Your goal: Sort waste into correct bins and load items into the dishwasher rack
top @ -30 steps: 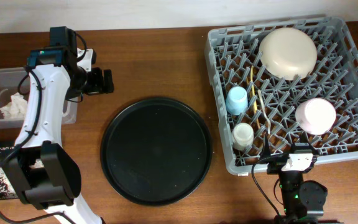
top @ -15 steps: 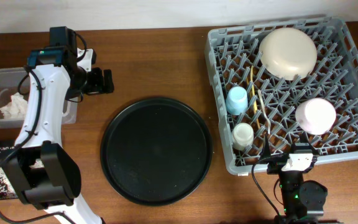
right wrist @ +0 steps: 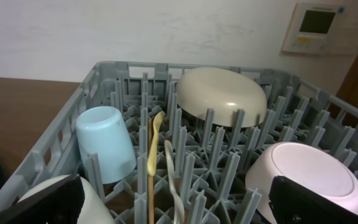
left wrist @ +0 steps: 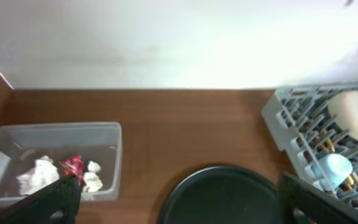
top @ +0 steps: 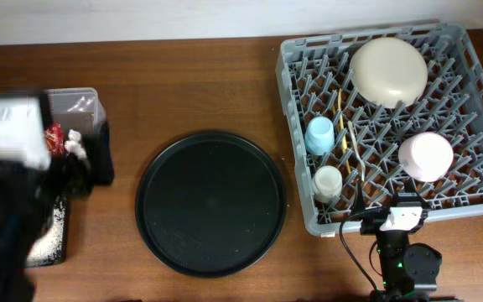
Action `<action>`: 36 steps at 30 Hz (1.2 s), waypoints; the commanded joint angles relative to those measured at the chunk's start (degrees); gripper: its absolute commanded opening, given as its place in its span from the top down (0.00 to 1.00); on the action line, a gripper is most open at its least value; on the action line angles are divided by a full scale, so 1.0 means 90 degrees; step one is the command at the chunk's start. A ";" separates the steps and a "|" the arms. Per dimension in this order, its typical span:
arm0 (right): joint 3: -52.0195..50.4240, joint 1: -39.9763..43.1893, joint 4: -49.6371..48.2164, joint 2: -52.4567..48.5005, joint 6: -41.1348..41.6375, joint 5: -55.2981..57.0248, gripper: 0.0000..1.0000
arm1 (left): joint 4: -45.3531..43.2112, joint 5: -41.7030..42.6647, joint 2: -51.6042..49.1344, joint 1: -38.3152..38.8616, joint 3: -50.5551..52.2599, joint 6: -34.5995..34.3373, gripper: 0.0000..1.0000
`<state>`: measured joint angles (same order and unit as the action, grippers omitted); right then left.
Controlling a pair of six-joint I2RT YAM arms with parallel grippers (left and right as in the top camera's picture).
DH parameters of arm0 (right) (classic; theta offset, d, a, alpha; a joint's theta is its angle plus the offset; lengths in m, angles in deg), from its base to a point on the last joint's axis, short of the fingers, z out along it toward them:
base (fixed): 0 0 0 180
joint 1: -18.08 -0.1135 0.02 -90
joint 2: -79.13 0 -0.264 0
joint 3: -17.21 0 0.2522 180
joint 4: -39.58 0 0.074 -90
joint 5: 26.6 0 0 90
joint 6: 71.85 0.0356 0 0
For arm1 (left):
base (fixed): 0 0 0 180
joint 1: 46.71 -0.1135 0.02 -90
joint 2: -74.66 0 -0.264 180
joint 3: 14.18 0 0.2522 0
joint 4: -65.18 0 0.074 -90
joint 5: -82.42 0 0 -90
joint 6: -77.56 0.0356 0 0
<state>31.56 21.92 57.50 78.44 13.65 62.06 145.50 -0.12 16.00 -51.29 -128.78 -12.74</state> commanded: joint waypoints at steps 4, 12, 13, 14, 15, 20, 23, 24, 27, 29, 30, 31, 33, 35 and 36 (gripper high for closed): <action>-0.0029 0.0046 0.0039 0.0049 0.0024 0.0080 0.02 | -0.0005 0.0002 0.2263 -0.0010 0.0964 -0.0061 0.00; -0.0029 0.0046 0.0039 0.0049 0.0027 0.0080 0.02 | -0.1715 0.0027 0.4095 0.0109 0.5586 -0.0066 0.00; -0.0029 0.0046 0.0039 0.0049 0.0024 0.0080 0.02 | -0.2295 0.0027 0.4374 0.0209 0.6132 -0.0066 0.00; -0.0029 0.0046 0.0039 0.0049 0.0024 0.0080 0.02 | -0.2885 0.0027 0.4646 0.0291 0.6649 -0.0063 0.00; -0.0029 0.0046 0.0039 0.0049 0.0024 0.0080 0.02 | -0.3691 0.0024 0.5017 0.0398 0.7344 -0.0063 0.00; -0.0029 0.0046 0.0039 0.0049 0.0027 0.0080 0.02 | -0.6827 0.0022 0.6339 0.0760 0.9923 -0.0063 0.00; -0.0029 0.0046 0.0039 0.0049 0.0027 0.0080 0.02 | -0.7597 0.0022 0.6484 0.0801 1.0797 -0.0063 0.00; -0.0029 0.0046 0.0039 0.0049 0.0024 0.0080 0.02 | -0.7584 0.0015 0.6484 0.0801 1.0907 -0.0061 0.00; -0.0029 0.0046 0.0039 0.0049 0.0027 0.0083 0.02 | -0.7264 -0.0160 0.6484 0.0828 1.1152 -0.0056 0.00; -0.0029 0.0046 0.0039 0.0049 0.0027 0.0080 0.02 | -0.6902 -0.0432 0.6484 0.0918 1.1152 -0.0036 0.00; -0.0029 0.0046 0.0039 0.0049 0.0027 0.0080 0.02 | -0.6887 -0.0610 0.6484 0.1010 1.1152 -0.0034 0.00; -0.0029 0.0046 0.0039 0.0049 0.0024 0.0080 0.02 | -0.6880 -0.0714 0.6484 0.1003 1.1152 -0.0034 0.00; -0.0029 0.0046 0.0039 0.0049 0.0027 0.0080 0.02 | -0.6866 -0.0831 0.6487 0.0884 1.1152 -0.0017 0.00; -0.0029 0.0046 0.0039 0.0049 0.0027 0.0080 0.02 | -0.6868 -0.0806 0.6487 0.0678 1.1152 -0.0019 0.00; -0.0029 0.0046 0.0039 0.0049 0.0027 0.0080 0.01 | -0.6868 -0.0806 0.6487 0.0656 1.1152 -0.0017 0.00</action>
<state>31.56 22.07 57.50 78.51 13.65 62.10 83.65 -6.57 73.84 -44.50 -28.90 -12.94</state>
